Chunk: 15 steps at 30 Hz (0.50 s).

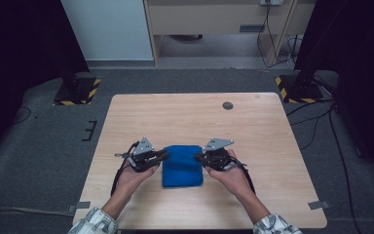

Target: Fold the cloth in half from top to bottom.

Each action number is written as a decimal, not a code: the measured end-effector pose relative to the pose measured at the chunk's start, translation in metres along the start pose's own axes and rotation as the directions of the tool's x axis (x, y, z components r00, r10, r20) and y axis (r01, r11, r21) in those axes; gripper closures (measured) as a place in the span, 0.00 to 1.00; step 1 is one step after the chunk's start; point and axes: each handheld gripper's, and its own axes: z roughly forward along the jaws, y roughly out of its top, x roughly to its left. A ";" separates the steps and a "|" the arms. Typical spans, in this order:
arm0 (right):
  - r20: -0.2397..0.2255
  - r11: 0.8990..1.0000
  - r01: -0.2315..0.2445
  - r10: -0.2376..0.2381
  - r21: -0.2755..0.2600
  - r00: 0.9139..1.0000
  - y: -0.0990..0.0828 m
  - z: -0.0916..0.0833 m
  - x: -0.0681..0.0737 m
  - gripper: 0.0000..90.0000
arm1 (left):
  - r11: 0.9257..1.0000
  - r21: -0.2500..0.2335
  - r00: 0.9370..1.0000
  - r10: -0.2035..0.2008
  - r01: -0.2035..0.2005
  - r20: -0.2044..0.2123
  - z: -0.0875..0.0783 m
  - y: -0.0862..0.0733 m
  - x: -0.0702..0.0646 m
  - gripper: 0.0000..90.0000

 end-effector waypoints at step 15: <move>-0.013 0.999 0.015 -0.014 0.033 1.000 -0.019 0.003 0.005 0.95 | 0.997 0.082 0.999 0.000 -0.004 0.054 -0.003 -0.026 -0.017 0.83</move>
